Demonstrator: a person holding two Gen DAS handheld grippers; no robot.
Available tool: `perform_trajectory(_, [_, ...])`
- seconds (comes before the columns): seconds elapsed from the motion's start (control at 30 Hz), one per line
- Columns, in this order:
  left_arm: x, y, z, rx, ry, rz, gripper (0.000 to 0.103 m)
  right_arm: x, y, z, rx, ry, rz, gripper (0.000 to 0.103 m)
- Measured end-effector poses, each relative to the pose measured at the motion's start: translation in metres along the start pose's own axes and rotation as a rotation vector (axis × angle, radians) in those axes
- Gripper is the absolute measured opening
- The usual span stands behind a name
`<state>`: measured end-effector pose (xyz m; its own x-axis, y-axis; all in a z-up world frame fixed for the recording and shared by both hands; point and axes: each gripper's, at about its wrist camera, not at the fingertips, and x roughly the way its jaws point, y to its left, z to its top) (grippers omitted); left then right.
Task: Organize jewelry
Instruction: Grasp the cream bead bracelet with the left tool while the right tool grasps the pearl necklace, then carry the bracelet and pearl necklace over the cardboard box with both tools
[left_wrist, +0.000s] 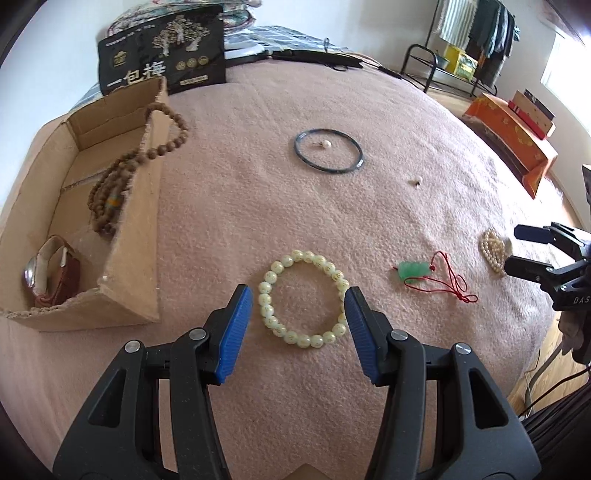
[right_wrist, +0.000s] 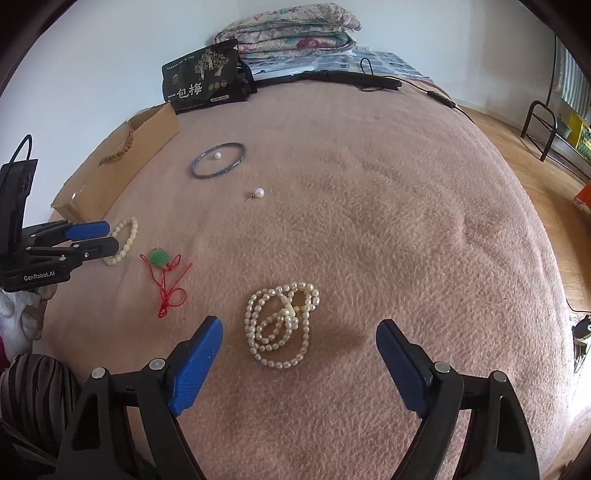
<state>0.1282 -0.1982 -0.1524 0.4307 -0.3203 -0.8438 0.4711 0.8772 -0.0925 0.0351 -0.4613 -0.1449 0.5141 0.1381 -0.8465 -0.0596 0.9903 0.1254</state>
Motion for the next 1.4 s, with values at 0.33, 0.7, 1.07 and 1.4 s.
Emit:
perform_trajectory(0.33, [0.019,0.002,0.000,0.003,0.056,0.046,0.033,0.007,-0.004,0.003,0.013,0.024,0.000,0.075])
perform_trajectory(0.7, [0.021,-0.013,-0.002,0.070,0.028,0.021,0.005,0.015,0.008,0.000,-0.050,0.037,-0.062,0.038])
perform_trajectory(1.07, [0.002,-0.019,0.000,0.085,-0.023,0.007,0.005,0.004,-0.007,0.002,0.021,0.007,-0.039,0.008])
perform_trajectory(1.4, [-0.024,-0.015,0.002,0.075,-0.081,-0.007,0.005,-0.037,-0.010,0.010,0.056,-0.085,-0.030,0.004])
